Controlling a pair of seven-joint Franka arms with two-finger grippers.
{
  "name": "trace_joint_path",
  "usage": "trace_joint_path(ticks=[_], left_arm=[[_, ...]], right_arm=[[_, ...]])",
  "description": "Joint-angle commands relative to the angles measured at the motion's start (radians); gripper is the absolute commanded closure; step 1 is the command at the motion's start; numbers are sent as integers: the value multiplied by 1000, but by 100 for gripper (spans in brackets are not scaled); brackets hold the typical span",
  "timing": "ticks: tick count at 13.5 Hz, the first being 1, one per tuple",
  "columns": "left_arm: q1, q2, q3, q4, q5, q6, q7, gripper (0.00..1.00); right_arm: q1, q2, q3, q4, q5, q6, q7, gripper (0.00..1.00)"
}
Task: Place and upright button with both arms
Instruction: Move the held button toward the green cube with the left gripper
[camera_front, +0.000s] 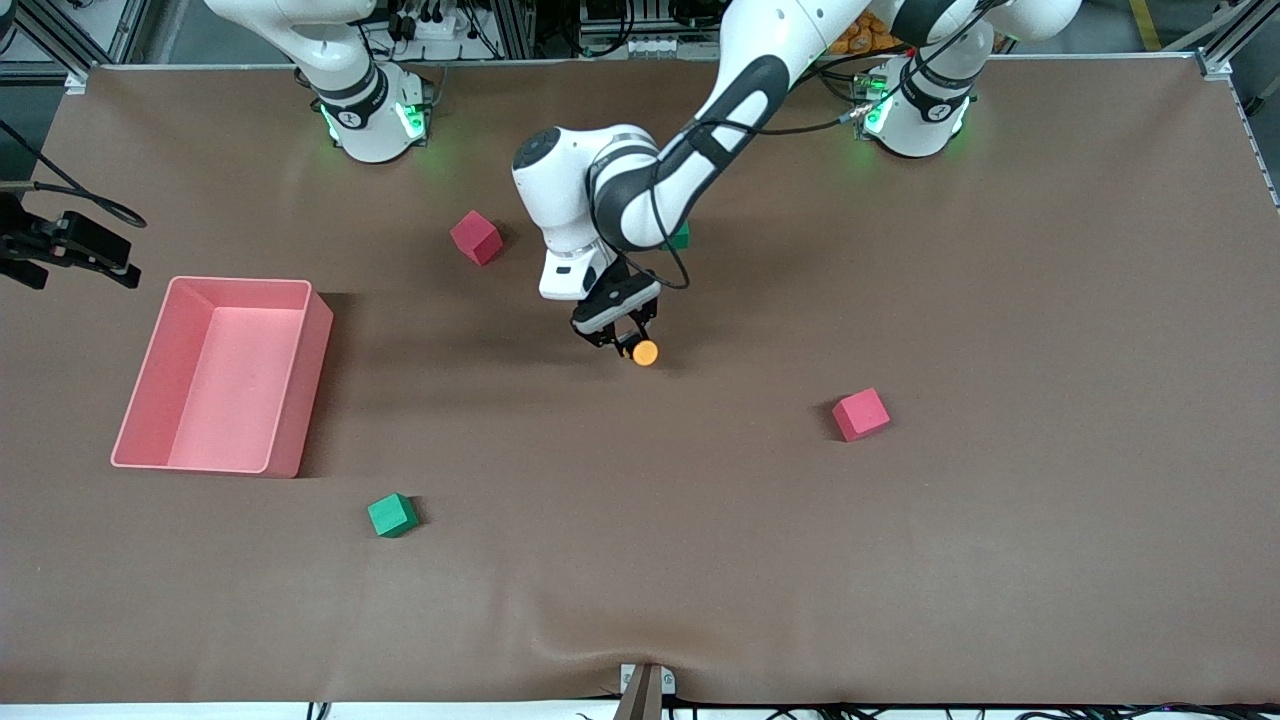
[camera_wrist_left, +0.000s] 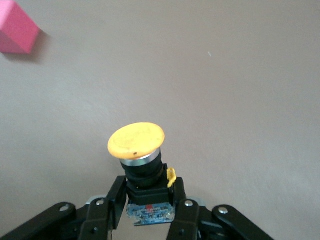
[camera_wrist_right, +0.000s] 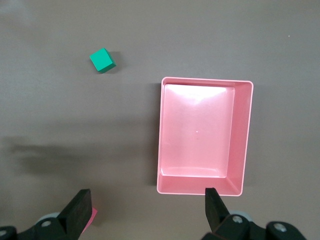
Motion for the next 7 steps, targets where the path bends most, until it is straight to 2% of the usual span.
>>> trace_joint_path(ticks=[1, 7], left_arm=[[-51, -3, 16, 0, 132, -93, -105, 91], [-107, 30, 15, 0, 335, -113, -287, 92]], right_arm=[[3, -18, -2, -11, 4, -5, 16, 0], [-5, -17, -5, -15, 4, -13, 16, 0]])
